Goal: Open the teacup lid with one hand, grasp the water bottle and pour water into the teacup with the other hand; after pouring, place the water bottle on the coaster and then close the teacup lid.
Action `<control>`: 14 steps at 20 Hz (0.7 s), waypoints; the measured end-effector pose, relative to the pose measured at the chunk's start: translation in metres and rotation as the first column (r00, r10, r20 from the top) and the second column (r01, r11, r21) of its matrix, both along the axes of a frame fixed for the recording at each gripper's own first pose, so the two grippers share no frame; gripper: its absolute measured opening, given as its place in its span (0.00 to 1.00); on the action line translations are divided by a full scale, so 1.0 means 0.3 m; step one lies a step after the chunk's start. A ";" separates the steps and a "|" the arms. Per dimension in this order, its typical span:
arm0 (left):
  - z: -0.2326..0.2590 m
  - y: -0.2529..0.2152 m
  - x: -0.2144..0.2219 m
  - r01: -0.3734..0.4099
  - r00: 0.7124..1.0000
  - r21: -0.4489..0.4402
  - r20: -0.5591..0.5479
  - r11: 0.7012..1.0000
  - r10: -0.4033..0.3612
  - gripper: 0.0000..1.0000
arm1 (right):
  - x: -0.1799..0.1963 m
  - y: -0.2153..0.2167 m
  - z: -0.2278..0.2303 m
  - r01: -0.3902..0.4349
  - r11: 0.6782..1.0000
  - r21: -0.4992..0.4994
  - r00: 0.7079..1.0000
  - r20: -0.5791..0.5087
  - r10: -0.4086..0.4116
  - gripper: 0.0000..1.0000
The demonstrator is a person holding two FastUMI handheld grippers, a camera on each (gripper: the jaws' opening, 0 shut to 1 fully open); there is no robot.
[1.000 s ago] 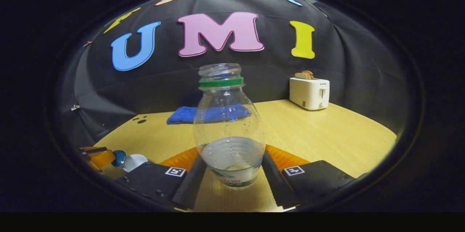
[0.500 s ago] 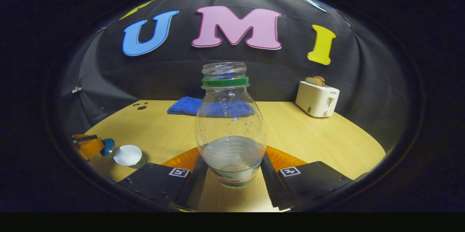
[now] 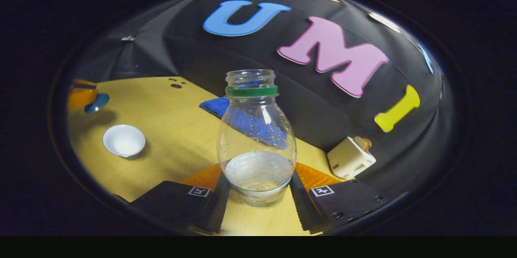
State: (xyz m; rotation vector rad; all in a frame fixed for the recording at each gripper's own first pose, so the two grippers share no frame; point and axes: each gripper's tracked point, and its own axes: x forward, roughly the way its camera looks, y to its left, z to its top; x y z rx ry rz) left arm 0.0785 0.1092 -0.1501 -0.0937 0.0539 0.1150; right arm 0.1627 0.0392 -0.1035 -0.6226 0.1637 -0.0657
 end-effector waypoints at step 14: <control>-0.054 0.128 -0.061 -0.091 0.996 -0.090 -0.016 0.992 0.090 0.25 | 0.069 0.141 -0.118 -0.203 0.872 -0.446 0.979 -0.117 0.168 0.74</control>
